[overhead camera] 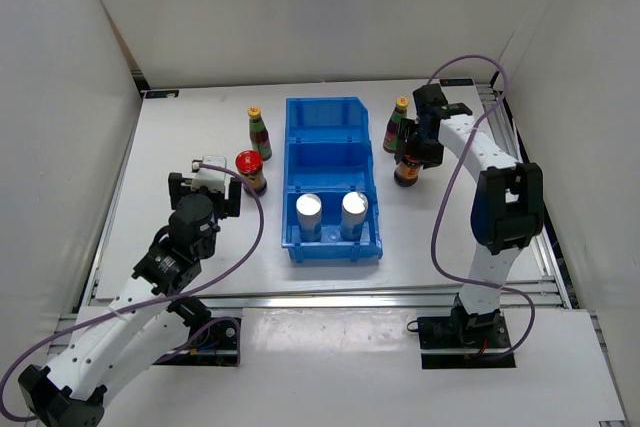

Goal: Organize the condiment bottles

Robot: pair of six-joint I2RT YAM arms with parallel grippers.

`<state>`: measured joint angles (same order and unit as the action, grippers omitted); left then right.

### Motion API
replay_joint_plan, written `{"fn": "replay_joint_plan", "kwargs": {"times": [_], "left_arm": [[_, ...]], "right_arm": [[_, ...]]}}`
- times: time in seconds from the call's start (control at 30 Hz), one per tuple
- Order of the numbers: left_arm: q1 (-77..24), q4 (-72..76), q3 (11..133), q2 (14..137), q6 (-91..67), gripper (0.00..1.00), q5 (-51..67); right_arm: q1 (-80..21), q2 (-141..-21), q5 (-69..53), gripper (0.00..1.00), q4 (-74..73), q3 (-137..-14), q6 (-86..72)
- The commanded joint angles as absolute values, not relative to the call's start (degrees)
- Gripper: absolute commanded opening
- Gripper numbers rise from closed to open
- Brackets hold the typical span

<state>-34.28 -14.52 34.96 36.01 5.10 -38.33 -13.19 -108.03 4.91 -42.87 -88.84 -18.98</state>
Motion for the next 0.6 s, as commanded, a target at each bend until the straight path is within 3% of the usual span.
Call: {"fn": "replay_joint_plan", "kwargs": {"times": [0.0,0.17,0.23,0.47,0.57], "left_arm": [[-34.1,-13.5,34.6,35.9,5.0,0.99,-38.5],[-34.1,-13.5,34.6,35.9,5.0,0.99,-38.5],[-34.1,-13.5,34.6,36.4,5.0,0.99,-38.5],[-34.1,-13.5,34.6,36.9,5.0,0.99,-38.5],[-34.1,-13.5,34.6,36.9,5.0,0.99,-38.5]], "right_arm": [[-12.9,-108.4,4.0,0.67,-41.8,-89.6,-18.9],[-12.9,-106.1,4.0,0.38,-41.8,-88.4,-18.9],[-13.4,-104.1,4.9,0.35,-41.8,-88.4,-18.9],[-15.7,-101.1,8.1,0.02,-45.5,-94.4,-18.9],[-17.0,-100.5,8.6,0.00,-46.8,-97.6,-18.9]]}}
